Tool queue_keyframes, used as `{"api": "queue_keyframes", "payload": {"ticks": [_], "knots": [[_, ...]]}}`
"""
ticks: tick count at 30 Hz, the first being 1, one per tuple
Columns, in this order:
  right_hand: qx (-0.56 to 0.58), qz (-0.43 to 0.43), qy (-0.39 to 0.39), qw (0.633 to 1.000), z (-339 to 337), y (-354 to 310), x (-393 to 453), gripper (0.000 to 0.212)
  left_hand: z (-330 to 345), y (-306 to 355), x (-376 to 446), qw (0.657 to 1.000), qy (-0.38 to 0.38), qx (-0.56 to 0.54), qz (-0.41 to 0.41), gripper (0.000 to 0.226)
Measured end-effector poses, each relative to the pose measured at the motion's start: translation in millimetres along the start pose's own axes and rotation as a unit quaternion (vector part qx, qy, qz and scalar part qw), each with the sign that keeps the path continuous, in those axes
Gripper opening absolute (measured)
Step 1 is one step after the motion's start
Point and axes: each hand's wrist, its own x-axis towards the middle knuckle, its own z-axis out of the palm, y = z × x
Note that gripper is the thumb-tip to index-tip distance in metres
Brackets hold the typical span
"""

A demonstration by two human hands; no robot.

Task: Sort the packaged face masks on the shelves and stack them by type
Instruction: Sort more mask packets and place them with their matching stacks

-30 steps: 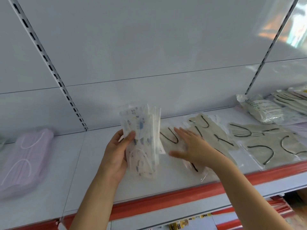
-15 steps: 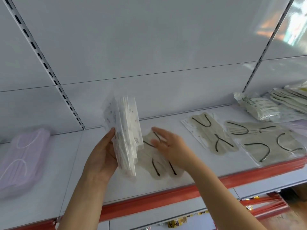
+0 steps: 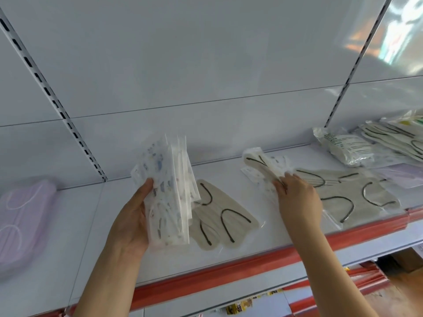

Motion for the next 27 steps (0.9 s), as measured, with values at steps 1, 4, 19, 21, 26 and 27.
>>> {"api": "queue_keyframes", "payload": {"ticks": [1,4,19,21,26,27], "knots": [[0.015,-0.030,0.012,0.999,0,-12,-8,0.029,1,2,-1,1.000,-0.005,-0.004,0.005,0.032],[-0.035,-0.161,-0.095,0.982,11,-54,-37,0.057,8,4,-1,1.000,-0.010,-0.001,0.015,0.032],[-0.141,-0.040,-0.118,0.982,23,-9,72,0.041,21,-12,1,0.997,-0.011,0.072,0.033,0.032],[-0.101,-0.047,-0.089,0.990,24,-14,66,0.026,26,-15,2,0.997,-0.014,0.069,0.021,0.030],[0.153,-0.049,-0.064,0.985,11,-36,48,0.019,49,-27,6,0.998,-0.043,0.034,-0.031,0.036],[0.210,-0.052,-0.055,0.975,6,-42,41,0.018,56,-31,7,0.997,-0.050,0.030,-0.042,0.038]]}}
